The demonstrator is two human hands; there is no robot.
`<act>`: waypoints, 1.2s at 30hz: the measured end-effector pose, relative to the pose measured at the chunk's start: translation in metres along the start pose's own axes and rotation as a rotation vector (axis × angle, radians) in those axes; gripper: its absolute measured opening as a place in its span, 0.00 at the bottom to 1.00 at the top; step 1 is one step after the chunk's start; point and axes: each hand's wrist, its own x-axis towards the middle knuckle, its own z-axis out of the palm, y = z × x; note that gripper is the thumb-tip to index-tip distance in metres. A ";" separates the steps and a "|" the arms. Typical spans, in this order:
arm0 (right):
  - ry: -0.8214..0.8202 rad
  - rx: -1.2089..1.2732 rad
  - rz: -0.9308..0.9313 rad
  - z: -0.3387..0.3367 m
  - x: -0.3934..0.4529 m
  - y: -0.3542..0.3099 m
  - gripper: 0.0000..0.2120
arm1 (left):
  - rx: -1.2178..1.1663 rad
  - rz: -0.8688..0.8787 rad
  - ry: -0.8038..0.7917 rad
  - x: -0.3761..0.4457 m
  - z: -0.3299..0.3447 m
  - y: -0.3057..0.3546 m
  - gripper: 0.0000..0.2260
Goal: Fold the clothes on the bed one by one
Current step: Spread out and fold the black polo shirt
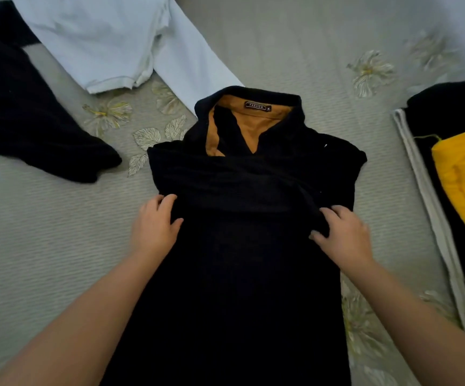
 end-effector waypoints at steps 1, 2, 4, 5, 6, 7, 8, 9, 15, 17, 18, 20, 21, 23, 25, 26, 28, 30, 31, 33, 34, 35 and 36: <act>0.017 0.060 0.008 -0.005 0.007 0.003 0.19 | 0.001 0.005 0.013 0.004 0.001 0.000 0.15; 0.036 0.127 0.023 -0.012 0.011 0.007 0.15 | 0.007 0.010 0.015 0.007 0.002 -0.001 0.11; 0.085 0.213 0.032 -0.027 0.017 0.017 0.12 | 0.053 0.013 -0.024 0.011 0.002 -0.006 0.07; 0.117 0.252 0.021 -0.033 0.018 0.023 0.12 | 0.072 0.009 -0.044 0.012 0.001 -0.009 0.07; 0.136 0.300 0.033 -0.038 0.021 0.029 0.12 | 0.074 0.003 -0.044 0.014 -0.003 -0.011 0.06; 0.130 0.358 0.082 -0.042 0.023 0.037 0.13 | 0.055 0.011 -0.012 0.014 -0.009 -0.012 0.06; 0.108 0.416 0.155 -0.046 0.028 0.042 0.13 | 0.019 0.038 0.031 0.016 -0.015 -0.011 0.05; 0.074 0.441 0.237 -0.046 0.033 0.047 0.14 | -0.026 0.085 0.072 0.018 -0.022 -0.009 0.05; 0.008 0.296 0.170 -0.029 0.044 0.037 0.19 | -0.129 0.165 0.209 0.067 -0.040 0.011 0.14; 0.008 0.213 0.199 -0.026 0.048 0.040 0.19 | -0.042 0.127 0.120 0.083 -0.039 0.013 0.15; -0.002 0.176 0.192 -0.025 0.050 0.044 0.17 | 0.031 0.102 0.058 0.090 -0.038 0.014 0.16; 0.017 0.193 0.134 -0.027 0.049 0.048 0.09 | 0.107 0.098 0.003 0.099 -0.042 0.013 0.14; 0.053 0.237 0.110 -0.029 0.047 0.048 0.07 | 0.069 0.141 0.023 0.103 -0.046 0.012 0.12; 0.139 0.329 0.101 -0.037 0.045 0.049 0.06 | -0.127 0.262 0.019 0.105 -0.058 0.011 0.09; 0.188 0.373 0.069 -0.041 0.044 0.050 0.06 | -0.398 0.311 -0.139 0.100 -0.074 0.012 0.10; 0.184 0.354 0.017 -0.041 0.044 0.050 0.05 | -0.490 0.312 -0.233 0.098 -0.079 0.013 0.07; 0.061 0.203 -0.057 -0.034 0.041 0.052 0.11 | -0.505 0.294 -0.339 0.098 -0.080 0.011 0.05; -0.059 0.021 -0.077 -0.025 0.034 0.052 0.18 | -0.435 0.264 -0.349 0.103 -0.075 0.007 0.09; -0.056 -0.004 -0.058 -0.023 0.031 0.049 0.17 | -0.378 0.259 -0.330 0.107 -0.074 0.005 0.10; 0.025 0.109 -0.016 -0.022 0.027 0.042 0.10 | -0.235 0.277 -0.260 0.117 -0.068 -0.002 0.12; 0.093 0.181 -0.031 -0.024 0.026 0.038 0.08 | -0.165 0.279 -0.217 0.121 -0.065 -0.007 0.13; 0.161 0.251 -0.041 -0.027 0.026 0.035 0.07 | -0.111 0.260 -0.177 0.124 -0.063 -0.012 0.15; 0.185 0.337 -0.031 -0.032 0.027 0.033 0.07 | -0.075 0.223 -0.142 0.127 -0.062 -0.017 0.17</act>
